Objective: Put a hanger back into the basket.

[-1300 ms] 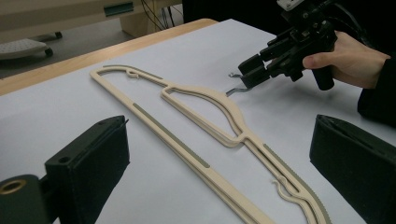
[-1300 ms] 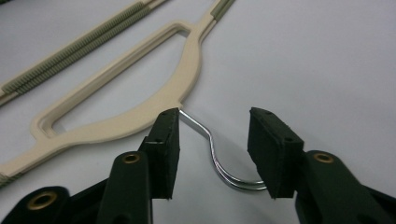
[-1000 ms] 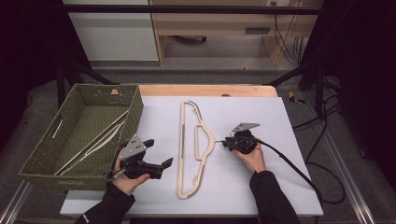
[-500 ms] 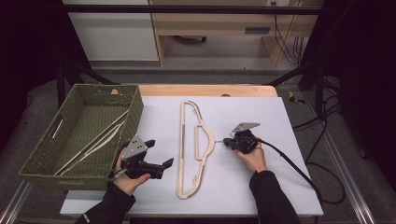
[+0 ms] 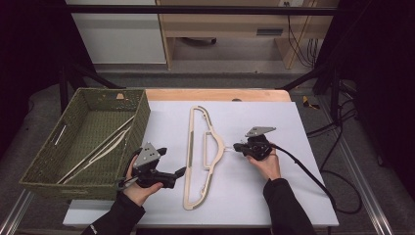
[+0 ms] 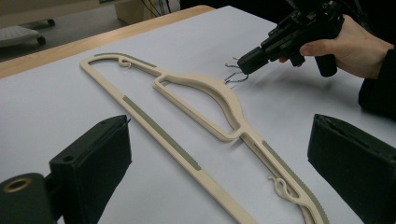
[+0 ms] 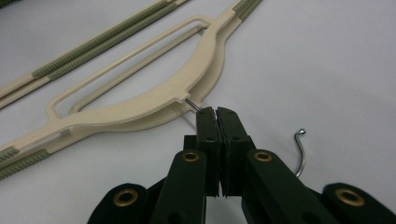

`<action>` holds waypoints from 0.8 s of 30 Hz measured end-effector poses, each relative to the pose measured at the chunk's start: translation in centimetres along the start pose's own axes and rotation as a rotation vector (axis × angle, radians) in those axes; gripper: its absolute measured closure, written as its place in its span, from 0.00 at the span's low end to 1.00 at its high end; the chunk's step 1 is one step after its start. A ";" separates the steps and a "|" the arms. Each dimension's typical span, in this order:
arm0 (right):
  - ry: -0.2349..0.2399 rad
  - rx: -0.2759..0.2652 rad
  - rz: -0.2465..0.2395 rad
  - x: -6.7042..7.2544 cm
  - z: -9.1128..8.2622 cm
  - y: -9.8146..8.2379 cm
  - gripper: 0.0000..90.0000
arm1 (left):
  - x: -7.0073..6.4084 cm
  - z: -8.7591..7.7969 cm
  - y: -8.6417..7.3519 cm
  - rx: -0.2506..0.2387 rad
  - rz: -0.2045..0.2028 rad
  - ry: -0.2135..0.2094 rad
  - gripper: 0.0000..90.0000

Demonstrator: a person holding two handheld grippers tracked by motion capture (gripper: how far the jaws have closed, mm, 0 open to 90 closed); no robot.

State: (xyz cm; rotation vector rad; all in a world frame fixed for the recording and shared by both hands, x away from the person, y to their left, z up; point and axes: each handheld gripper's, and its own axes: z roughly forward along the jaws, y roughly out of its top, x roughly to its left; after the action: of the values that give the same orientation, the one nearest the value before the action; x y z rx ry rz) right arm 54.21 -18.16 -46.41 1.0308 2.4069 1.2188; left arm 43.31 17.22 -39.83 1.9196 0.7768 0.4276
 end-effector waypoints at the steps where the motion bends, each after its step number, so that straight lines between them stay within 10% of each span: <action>1: 0.006 -0.002 0.000 0.1 -0.1 0.1 0.99 | -0.1 0.1 0.1 0.005 0.002 0.001 0.07; 24: -0.007 -0.020 -0.042 0.7 -1.5 0.8 1.00 | -1.8 10.5 3.4 0.158 0.016 -0.029 0.12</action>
State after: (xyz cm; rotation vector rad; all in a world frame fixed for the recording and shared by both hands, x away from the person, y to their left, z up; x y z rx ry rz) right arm 53.33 -18.23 -44.77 0.9717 2.3936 1.2211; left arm 49.37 7.95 -41.50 2.0755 0.7973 0.3566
